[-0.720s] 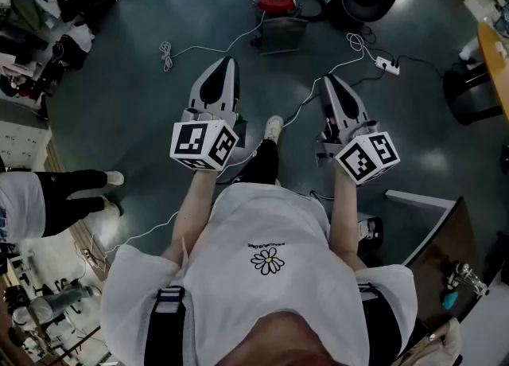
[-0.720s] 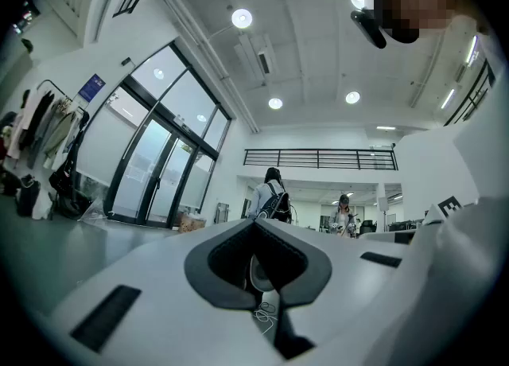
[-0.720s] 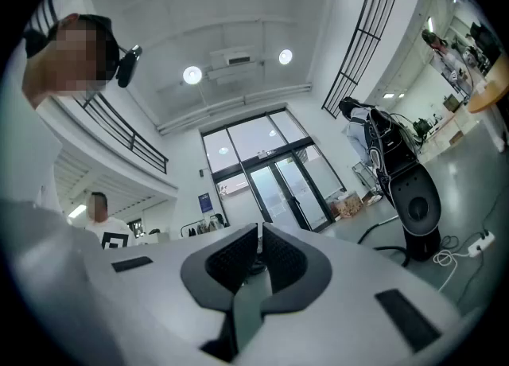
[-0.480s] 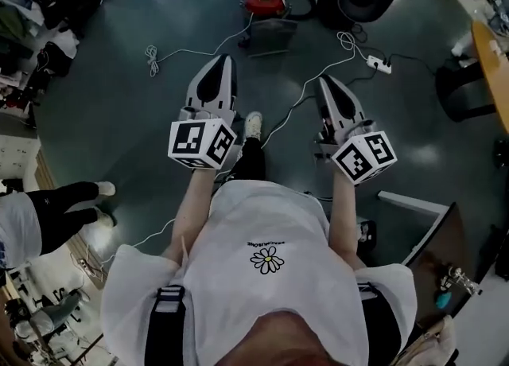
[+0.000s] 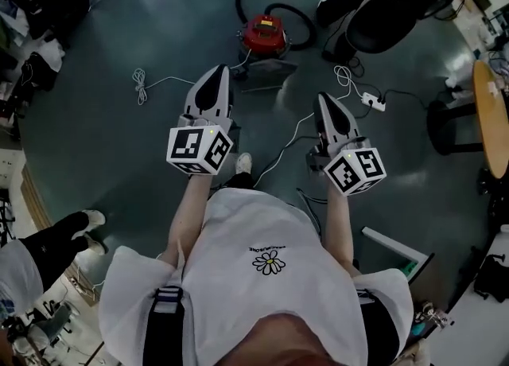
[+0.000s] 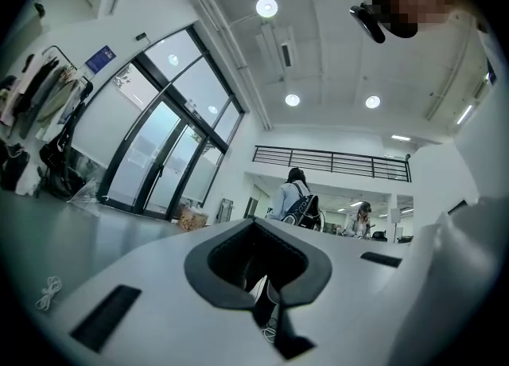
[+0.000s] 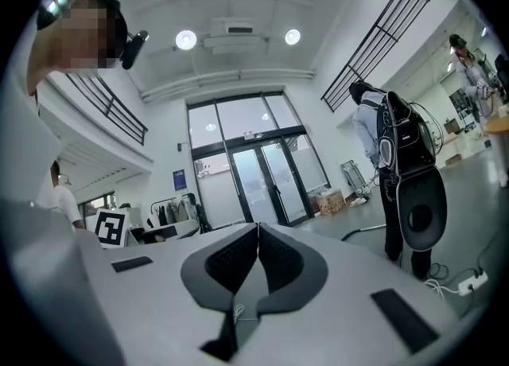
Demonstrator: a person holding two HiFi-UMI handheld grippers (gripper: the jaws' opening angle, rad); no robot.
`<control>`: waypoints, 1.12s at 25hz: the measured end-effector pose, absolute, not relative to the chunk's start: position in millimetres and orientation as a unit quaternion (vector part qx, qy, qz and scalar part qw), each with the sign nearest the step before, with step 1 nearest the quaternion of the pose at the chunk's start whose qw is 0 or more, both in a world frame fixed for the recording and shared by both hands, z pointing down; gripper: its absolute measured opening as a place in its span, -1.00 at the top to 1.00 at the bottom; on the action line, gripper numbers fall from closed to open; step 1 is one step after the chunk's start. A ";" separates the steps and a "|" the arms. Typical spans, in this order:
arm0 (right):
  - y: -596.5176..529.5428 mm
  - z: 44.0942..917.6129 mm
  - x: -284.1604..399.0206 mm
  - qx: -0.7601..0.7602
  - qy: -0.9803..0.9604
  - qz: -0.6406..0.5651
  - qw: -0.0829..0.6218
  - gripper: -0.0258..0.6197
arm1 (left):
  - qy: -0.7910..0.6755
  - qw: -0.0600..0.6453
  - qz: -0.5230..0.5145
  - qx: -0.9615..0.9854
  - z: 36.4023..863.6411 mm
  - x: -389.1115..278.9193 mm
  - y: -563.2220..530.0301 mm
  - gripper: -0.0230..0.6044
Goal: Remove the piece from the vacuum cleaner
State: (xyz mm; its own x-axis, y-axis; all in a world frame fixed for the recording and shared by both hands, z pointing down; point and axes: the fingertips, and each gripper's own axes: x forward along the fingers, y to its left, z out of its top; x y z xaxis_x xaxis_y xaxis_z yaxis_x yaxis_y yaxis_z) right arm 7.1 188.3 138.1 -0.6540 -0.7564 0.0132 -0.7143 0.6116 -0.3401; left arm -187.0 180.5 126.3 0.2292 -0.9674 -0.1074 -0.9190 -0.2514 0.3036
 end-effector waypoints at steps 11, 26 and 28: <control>52.3 170.1 21.2 -0.437 0.874 -0.205 0.050 0.89 | -0.593 0.122 -0.111 0.788 143.4 -184.9 30.4 0.92; -141.5 185.6 38.2 -0.396 0.911 -0.113 -0.021 0.88 | -0.597 0.111 -0.017 0.794 176.8 -131.1 -144.1 0.92; -155.3 193.1 33.0 -0.405 0.910 -0.068 -0.057 0.47 | -0.588 0.105 0.005 0.802 188.0 -130.6 -163.6 0.92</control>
